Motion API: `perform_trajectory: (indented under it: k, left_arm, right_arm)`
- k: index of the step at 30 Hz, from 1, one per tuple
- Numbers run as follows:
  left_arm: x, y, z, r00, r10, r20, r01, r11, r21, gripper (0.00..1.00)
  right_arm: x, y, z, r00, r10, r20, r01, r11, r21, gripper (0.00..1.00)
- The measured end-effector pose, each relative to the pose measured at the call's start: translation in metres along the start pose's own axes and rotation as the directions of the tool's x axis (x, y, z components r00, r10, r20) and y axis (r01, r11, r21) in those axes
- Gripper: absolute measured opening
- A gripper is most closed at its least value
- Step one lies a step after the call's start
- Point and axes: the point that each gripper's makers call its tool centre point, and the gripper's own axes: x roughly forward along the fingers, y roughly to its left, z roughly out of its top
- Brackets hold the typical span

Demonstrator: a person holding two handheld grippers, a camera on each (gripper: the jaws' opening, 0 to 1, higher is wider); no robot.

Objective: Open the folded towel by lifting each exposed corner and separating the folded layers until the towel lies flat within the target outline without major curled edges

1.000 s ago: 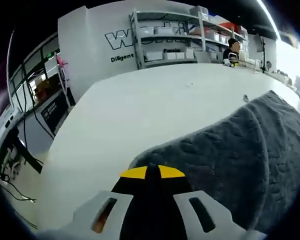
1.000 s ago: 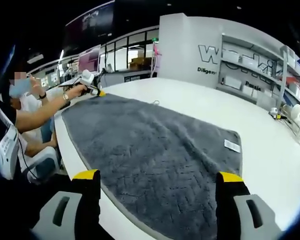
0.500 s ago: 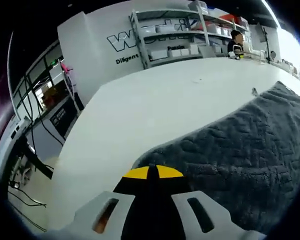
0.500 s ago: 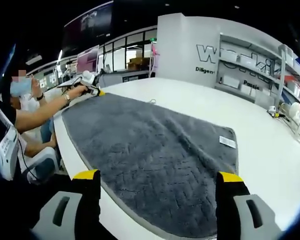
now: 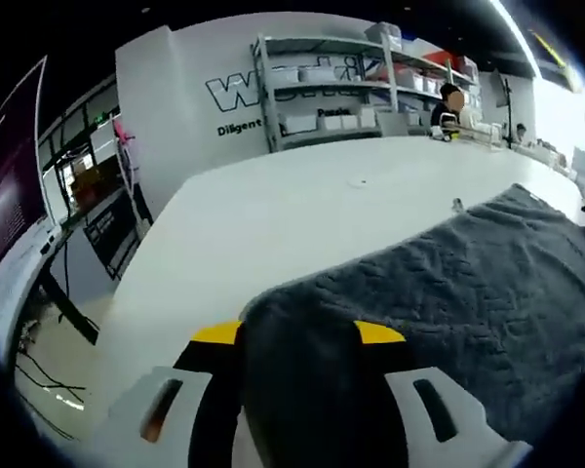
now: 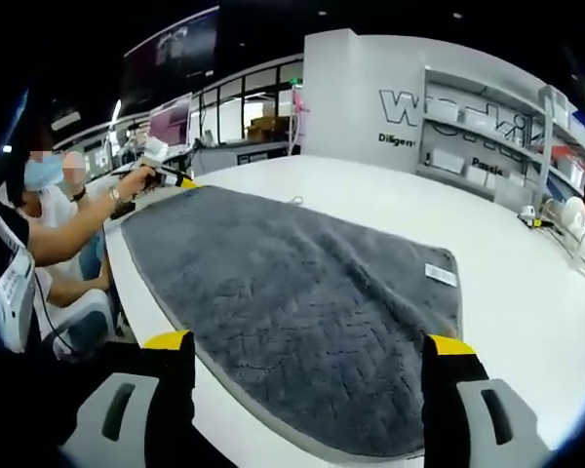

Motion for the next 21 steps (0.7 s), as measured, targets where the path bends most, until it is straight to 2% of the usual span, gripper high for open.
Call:
perform_trajectory:
  k: [2,3,7,9,14,21]
  left_arm:
    - [-0.018,-0.01,-0.001,0.999,-0.024,0.038,0.026,0.999,-0.047,0.59]
    - [-0.027,-0.017,-0.004,0.998,-0.042,0.042,0.044,0.998,-0.05,0.61]
    - [-0.064,-0.045,-0.019,0.994,-0.096,0.058,0.099,0.993,-0.063,0.61]
    - [-0.086,-0.06,-0.029,0.99,-0.122,0.065,0.127,0.989,-0.075,0.57]
    - [-0.128,-0.079,-0.045,0.987,-0.129,0.096,0.137,0.987,-0.088,0.42]
    - [-0.157,-0.089,-0.084,0.993,-0.117,0.022,0.119,0.991,-0.069,0.33]
  right_arm:
    - [-0.001,0.0,-0.001,1.0,0.0,0.0,0.0,1.0,0.002,0.99]
    - [-0.001,0.0,-0.001,1.0,0.001,0.001,-0.001,1.0,0.002,0.99]
    - [-0.002,-0.001,-0.002,1.0,0.004,0.005,-0.004,1.0,0.003,0.99]
    - [-0.003,-0.002,-0.002,1.0,0.002,0.006,-0.002,1.0,0.002,0.99]
    - [-0.005,-0.001,-0.002,1.0,0.003,0.011,-0.003,1.0,0.002,0.98]
    - [-0.004,-0.001,-0.005,1.0,0.011,0.007,-0.011,1.0,0.007,0.98]
